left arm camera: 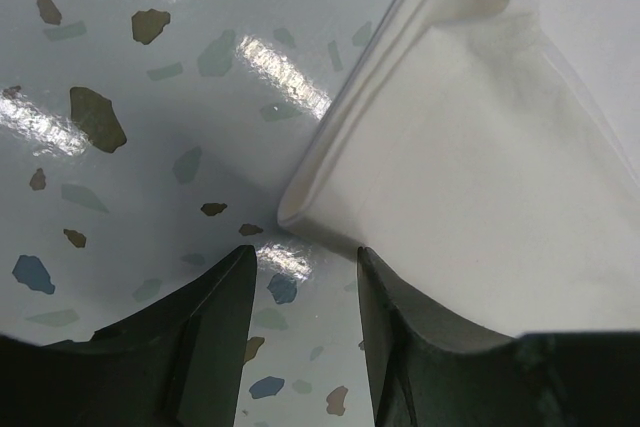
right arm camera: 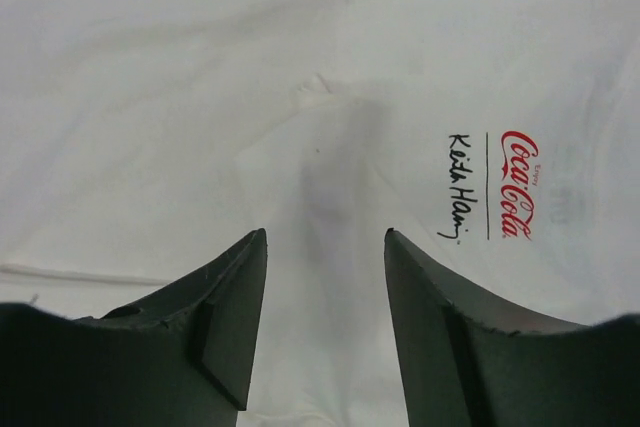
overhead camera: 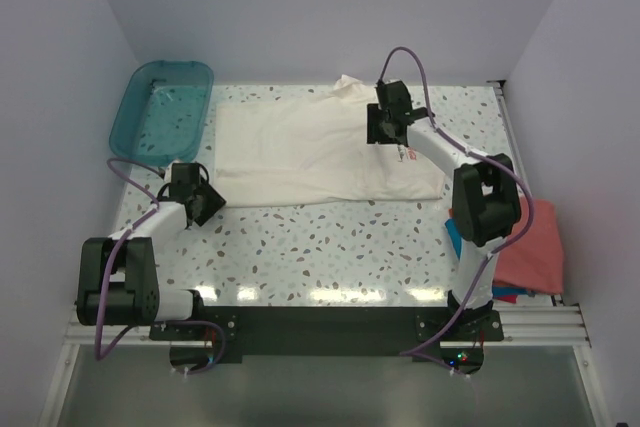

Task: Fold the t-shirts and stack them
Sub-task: Fold the tshirt

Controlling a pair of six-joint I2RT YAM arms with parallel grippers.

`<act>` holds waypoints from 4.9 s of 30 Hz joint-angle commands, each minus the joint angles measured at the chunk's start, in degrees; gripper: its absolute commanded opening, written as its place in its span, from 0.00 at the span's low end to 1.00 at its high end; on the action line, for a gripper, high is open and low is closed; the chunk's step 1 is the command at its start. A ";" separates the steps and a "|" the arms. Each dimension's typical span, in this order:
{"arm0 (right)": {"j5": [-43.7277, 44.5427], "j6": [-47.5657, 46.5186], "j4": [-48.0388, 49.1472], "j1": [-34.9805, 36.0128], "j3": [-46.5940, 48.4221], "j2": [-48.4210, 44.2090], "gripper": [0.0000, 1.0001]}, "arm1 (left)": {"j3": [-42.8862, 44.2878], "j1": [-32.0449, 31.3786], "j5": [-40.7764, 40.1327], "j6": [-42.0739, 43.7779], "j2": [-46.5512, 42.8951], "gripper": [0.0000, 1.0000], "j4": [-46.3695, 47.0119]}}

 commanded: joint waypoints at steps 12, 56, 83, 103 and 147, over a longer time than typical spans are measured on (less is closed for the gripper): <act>1.19 9.58 -7.13 -9.11 -7.84 -4.63 0.39 | 0.21 -0.07 -1.35 -0.67 0.46 0.49 -0.60; 5.93 14.51 -4.94 -14.38 -26.31 -16.94 0.00 | 0.74 0.72 -2.76 -1.20 -0.41 0.04 -2.44; 0.04 24.87 -4.07 -14.47 -43.01 -31.44 0.64 | -1.55 1.07 1.55 -0.06 -4.81 0.46 -0.07; -0.40 25.05 2.96 -19.13 -41.25 -23.61 0.57 | -0.58 0.98 -0.83 -3.83 2.75 0.39 4.68; -17.89 21.80 -26.66 -23.17 -49.96 -71.26 0.82 | 1.51 3.97 -0.47 -2.09 -30.21 0.66 -22.31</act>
